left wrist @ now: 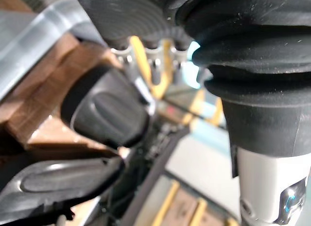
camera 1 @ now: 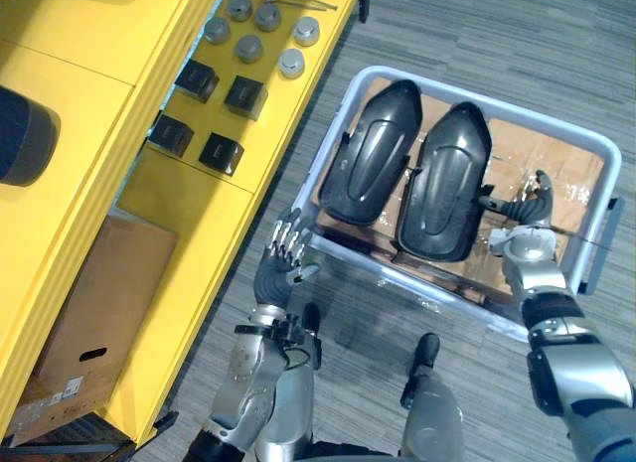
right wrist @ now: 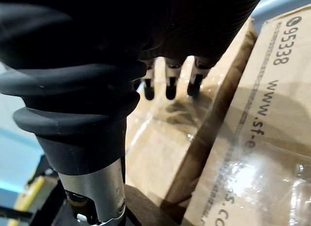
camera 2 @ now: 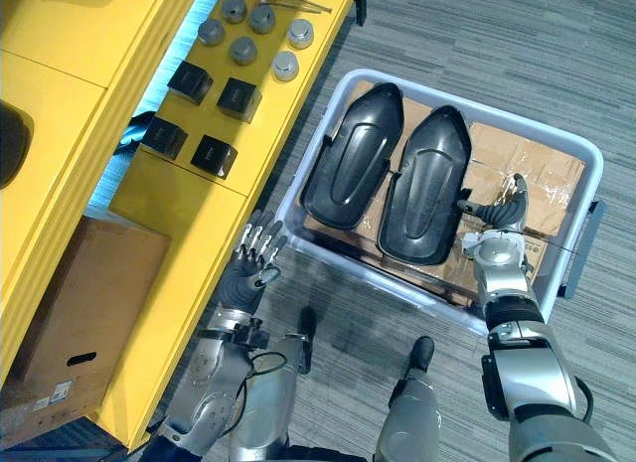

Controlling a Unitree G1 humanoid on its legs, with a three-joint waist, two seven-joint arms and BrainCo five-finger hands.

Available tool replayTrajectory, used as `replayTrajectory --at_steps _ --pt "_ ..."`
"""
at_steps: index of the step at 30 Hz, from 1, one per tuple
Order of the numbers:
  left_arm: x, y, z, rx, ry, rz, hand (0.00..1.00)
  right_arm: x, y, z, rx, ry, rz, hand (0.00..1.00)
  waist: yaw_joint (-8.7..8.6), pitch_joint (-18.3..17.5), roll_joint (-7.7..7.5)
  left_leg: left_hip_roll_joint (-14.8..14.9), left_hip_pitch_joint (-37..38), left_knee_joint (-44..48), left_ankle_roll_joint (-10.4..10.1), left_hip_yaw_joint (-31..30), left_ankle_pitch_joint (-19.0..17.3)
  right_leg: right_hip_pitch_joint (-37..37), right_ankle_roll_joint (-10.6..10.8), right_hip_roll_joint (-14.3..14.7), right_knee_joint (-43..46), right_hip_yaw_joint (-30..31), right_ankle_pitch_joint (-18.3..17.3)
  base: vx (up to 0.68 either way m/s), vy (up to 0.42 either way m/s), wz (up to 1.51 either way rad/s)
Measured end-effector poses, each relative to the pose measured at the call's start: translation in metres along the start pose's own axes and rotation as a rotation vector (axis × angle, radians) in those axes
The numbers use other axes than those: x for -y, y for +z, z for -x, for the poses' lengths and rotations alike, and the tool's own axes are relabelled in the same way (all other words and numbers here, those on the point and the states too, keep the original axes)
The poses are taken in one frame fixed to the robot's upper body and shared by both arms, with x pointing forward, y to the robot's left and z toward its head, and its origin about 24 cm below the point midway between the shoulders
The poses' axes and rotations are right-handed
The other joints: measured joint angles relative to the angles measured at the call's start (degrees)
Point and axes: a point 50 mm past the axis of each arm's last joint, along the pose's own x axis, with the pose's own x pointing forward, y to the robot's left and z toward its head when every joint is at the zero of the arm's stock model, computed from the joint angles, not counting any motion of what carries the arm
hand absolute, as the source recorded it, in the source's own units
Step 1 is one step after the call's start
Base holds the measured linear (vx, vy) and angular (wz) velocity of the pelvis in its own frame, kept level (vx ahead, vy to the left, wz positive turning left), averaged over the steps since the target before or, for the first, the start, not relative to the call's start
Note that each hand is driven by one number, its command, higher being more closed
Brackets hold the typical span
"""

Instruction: Walk over and take plastic housings, then place them on the shelf

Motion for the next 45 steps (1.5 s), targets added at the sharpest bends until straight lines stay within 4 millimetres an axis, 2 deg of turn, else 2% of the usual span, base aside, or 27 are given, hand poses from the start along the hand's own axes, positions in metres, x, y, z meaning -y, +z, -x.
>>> replayTrajectory --at_steps 11,19,25,30,32,34,37,40,43,45 --pt "0.003 -0.008 -0.006 -0.042 -0.020 -0.010 0.00 0.007 -0.006 -0.006 -0.078 0.010 0.280 1.00 1.02 0.0 0.34 0.1 0.8 -4.8 -1.0 -1.5 3.9 -1.3 -1.1 0.0 2.2 -2.2 -0.9 -0.04 -0.029 0.07" --pt "0.011 -0.017 -0.002 -0.078 -0.048 -0.001 0.00 0.018 -0.010 -0.008 -0.146 -0.109 0.380 1.00 1.80 -0.3 1.16 0.2 1.0 -5.6 -1.2 -1.6 4.6 -1.6 -1.2 -0.1 2.6 -2.3 -1.0 0.00 -0.003 0.00" --pt "0.010 -0.017 0.000 -0.069 -0.048 -0.018 0.00 0.017 -0.010 -0.004 -0.053 -0.201 0.399 1.00 1.58 -0.5 1.41 0.1 1.0 -5.5 -1.2 -1.5 4.6 -1.7 -1.2 -0.1 2.6 -2.2 -1.0 0.00 0.000 0.00" --pt "0.011 -0.011 0.002 -0.044 -0.059 -0.195 0.00 0.013 -0.001 0.001 0.080 -0.214 0.435 1.00 -0.08 -0.4 1.35 0.7 0.9 -5.6 -1.2 -0.7 4.6 -1.9 -1.2 0.4 1.8 -1.7 -0.6 0.01 -0.002 -0.08" --pt "0.011 -0.008 -0.005 -0.046 -0.086 -0.272 0.00 0.011 0.009 0.001 0.128 -0.215 0.428 1.00 -0.61 -0.4 1.30 1.3 1.0 -5.6 -1.2 0.0 4.6 -2.3 -1.4 0.9 1.3 -0.9 -0.1 0.00 -0.016 -0.23" --pt "0.011 0.002 -0.023 -0.039 -0.113 -0.368 0.00 0.008 0.026 0.002 0.216 -0.215 0.423 1.00 -1.28 -0.3 1.12 2.2 1.1 -5.7 -1.2 1.5 4.6 -3.0 -1.6 1.6 0.9 0.7 0.8 0.00 -0.013 -0.34" --pt "0.011 0.018 -0.046 -0.002 -0.124 -0.424 0.00 0.003 0.036 0.005 0.280 -0.204 0.429 1.00 -2.50 -0.1 0.87 2.7 1.4 -5.7 -1.2 2.1 4.6 -3.1 -1.7 2.1 0.4 1.3 1.3 -0.01 -0.012 -0.22" --pt "0.015 0.038 -0.080 0.025 -0.136 -0.475 0.00 -0.004 0.049 0.009 0.357 -0.186 0.417 1.00 -3.59 -0.1 -1.33 3.5 2.3 -6.8 -1.7 3.7 5.0 -3.9 -2.1 2.6 0.3 3.1 1.8 -0.02 -0.018 -0.27" --pt "0.016 0.040 -0.106 -0.021 -0.120 -0.536 0.00 -0.012 0.065 0.011 0.416 -0.180 0.384 1.00 -4.50 -0.1 -3.15 4.1 2.5 -6.9 -1.7 5.6 5.0 -4.5 -2.3 3.2 -1.2 4.9 3.3 -0.02 -0.003 -0.30" --pt "0.020 0.038 -0.120 -0.075 -0.122 -0.588 0.00 -0.014 0.080 0.011 0.454 -0.177 0.362 1.00 -5.33 -0.1 -3.52 4.2 2.5 -6.9 -1.7 6.4 5.0 -5.0 -2.2 3.2 -1.7 5.9 3.9 -0.01 0.012 -0.23"
